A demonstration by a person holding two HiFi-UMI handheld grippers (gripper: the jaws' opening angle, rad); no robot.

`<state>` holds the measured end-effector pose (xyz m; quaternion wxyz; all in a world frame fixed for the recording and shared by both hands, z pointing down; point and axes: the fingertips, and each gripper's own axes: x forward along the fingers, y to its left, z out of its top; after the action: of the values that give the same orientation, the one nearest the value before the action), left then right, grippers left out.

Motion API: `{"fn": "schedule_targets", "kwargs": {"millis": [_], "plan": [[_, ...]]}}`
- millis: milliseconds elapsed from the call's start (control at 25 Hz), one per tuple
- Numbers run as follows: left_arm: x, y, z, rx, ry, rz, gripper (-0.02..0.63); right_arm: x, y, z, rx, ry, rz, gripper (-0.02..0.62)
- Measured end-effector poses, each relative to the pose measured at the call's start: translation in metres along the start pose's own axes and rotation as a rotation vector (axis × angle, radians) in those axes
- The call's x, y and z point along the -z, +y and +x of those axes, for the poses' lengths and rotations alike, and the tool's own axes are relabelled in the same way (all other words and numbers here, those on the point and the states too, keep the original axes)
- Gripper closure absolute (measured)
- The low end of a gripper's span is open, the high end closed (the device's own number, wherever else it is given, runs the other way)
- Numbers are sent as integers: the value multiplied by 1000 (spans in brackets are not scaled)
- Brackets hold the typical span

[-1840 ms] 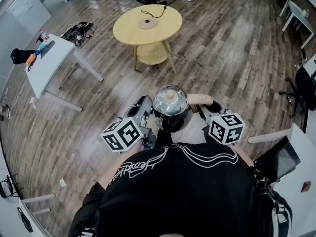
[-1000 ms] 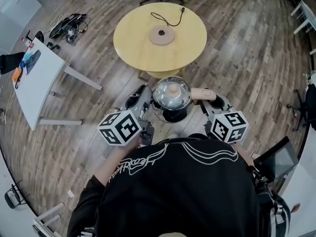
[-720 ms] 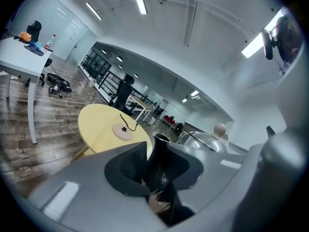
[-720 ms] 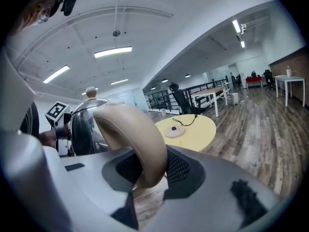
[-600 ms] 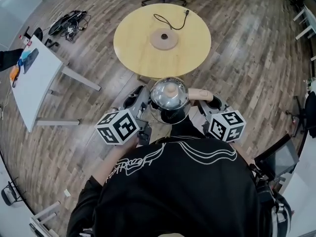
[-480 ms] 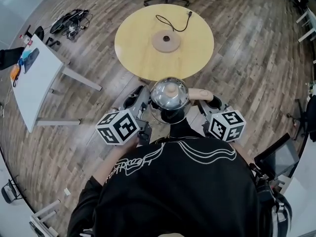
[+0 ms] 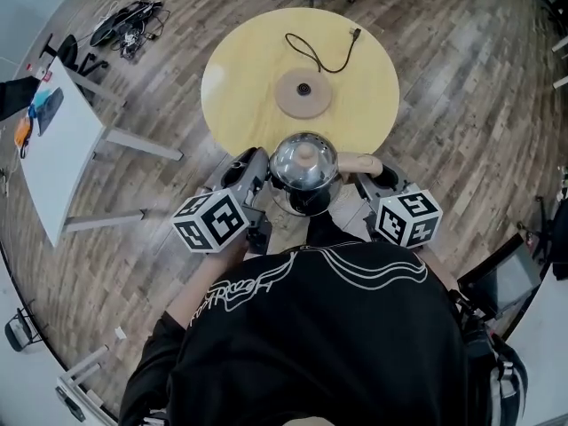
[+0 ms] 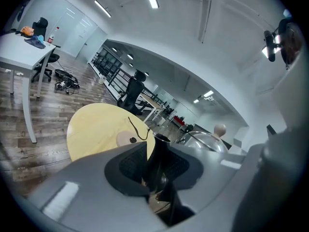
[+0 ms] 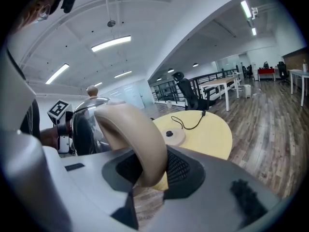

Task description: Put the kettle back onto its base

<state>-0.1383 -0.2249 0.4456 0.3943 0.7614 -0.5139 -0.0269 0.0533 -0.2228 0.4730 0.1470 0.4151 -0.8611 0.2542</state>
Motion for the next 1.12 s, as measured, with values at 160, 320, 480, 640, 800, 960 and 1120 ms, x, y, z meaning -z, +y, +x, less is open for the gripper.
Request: {"fn": "schedule_targets", "kwargs": {"millis": [160, 320, 480, 640, 800, 960, 1120], "plan": [[-18, 7, 42, -16, 10, 3, 532, -14, -31, 29, -19, 22, 6, 483], [-31, 17, 77, -31, 15, -2, 532, -29, -55, 57, -37, 38, -4, 483], [-44, 30, 102, -27, 3, -5, 532, -41, -72, 84, -65, 61, -44, 483], [-60, 33, 126, -17, -29, 33, 532, -53, -88, 107, -108, 74, -82, 483], [-80, 38, 145, -12, -60, 79, 534, -67, -99, 129, -138, 81, -119, 483], [-97, 46, 165, -6, -89, 122, 534, -79, -110, 153, -142, 82, -155, 483], [-101, 60, 183, -9, -100, 124, 535, -82, -123, 176, -130, 100, -172, 483]]}}
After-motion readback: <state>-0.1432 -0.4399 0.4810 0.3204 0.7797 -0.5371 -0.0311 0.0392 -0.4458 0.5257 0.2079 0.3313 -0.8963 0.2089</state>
